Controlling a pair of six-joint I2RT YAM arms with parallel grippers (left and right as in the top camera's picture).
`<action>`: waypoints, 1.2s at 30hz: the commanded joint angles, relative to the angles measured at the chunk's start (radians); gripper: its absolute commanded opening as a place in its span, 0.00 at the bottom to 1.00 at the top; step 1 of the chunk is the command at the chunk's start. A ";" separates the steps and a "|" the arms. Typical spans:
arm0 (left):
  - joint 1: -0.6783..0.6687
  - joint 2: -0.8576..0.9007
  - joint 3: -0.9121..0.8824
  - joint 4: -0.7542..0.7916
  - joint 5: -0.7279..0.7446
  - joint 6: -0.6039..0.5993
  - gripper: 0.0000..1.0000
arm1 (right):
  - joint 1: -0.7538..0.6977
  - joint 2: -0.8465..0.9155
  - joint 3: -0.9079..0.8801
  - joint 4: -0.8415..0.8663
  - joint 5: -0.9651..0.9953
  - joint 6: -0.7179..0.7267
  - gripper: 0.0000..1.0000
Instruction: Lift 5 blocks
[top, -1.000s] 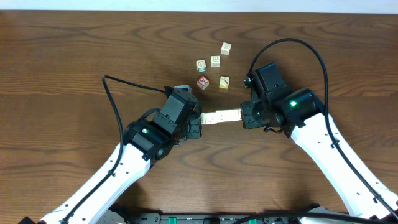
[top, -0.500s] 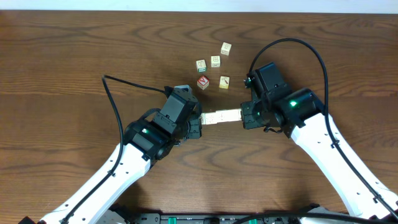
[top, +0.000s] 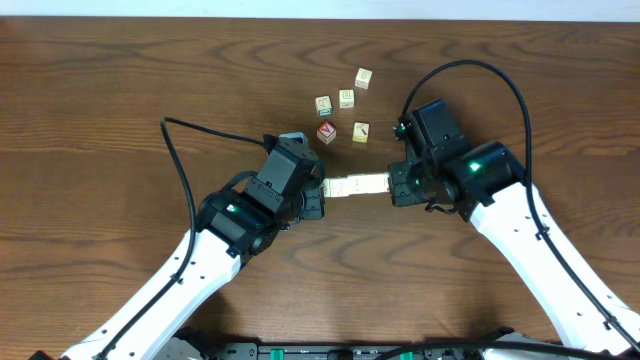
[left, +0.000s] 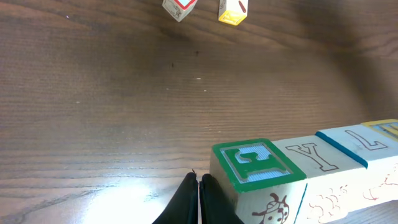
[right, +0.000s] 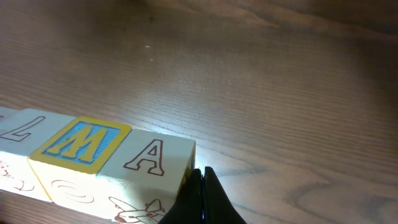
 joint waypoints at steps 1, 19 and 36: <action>-0.050 -0.029 0.118 0.082 0.240 0.000 0.07 | 0.093 0.008 0.018 0.025 -0.376 -0.011 0.01; -0.050 -0.029 0.118 0.076 0.240 0.000 0.07 | 0.093 0.008 0.019 0.024 -0.394 0.011 0.01; -0.050 -0.029 0.118 0.072 0.240 0.003 0.07 | 0.093 0.008 0.019 0.024 -0.394 0.011 0.01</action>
